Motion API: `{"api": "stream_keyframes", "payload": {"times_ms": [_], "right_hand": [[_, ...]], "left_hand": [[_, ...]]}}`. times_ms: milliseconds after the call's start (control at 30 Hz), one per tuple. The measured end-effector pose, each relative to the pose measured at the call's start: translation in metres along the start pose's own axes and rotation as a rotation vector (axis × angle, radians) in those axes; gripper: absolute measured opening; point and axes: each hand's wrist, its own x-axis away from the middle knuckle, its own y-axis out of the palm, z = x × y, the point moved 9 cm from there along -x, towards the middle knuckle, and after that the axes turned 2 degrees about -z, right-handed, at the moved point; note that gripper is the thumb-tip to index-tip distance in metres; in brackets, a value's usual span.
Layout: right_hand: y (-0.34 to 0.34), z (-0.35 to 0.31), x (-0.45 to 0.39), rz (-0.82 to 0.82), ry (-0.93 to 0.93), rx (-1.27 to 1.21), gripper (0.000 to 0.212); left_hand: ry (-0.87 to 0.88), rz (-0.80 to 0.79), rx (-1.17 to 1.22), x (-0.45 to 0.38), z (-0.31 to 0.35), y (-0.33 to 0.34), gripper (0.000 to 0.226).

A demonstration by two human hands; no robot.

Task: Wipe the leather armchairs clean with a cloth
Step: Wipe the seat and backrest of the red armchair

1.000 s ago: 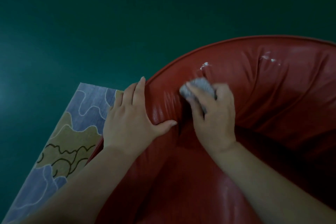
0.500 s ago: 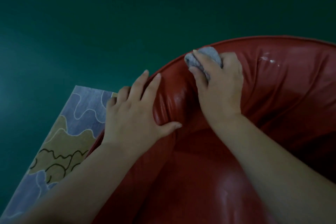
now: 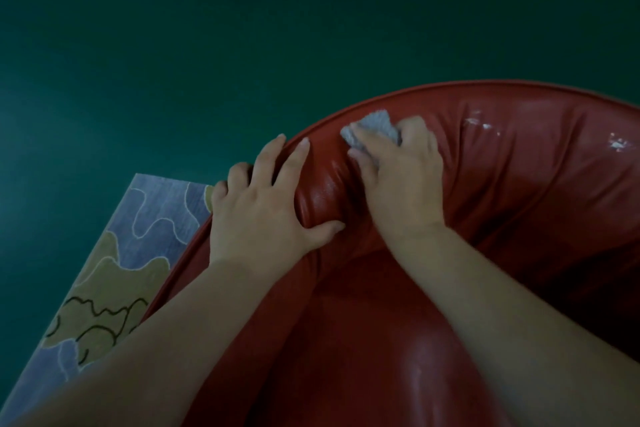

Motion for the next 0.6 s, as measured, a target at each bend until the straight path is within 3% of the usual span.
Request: {"api": "stream_keyframes", "payload": {"times_ms": [133,267,367,600], "right_hand": [[-0.003,0.005,0.055,-0.042,-0.015,-0.038,0.027],[-0.014,0.006,0.03,0.056,0.016,-0.079,0.027],[0.001,-0.007,0.004,0.017,0.017,-0.017,0.027],[-0.002,0.007,0.059,-0.027,0.046,-0.038,0.026]], "left_hand": [[0.005,0.006,0.005,0.001,0.0,0.0,0.106],[0.001,0.026,0.012,0.0,-0.001,0.002,0.106],[-0.001,0.042,0.021,0.0,-0.002,0.003,0.106],[0.01,0.062,0.025,0.0,-0.004,0.004,0.105]]}}
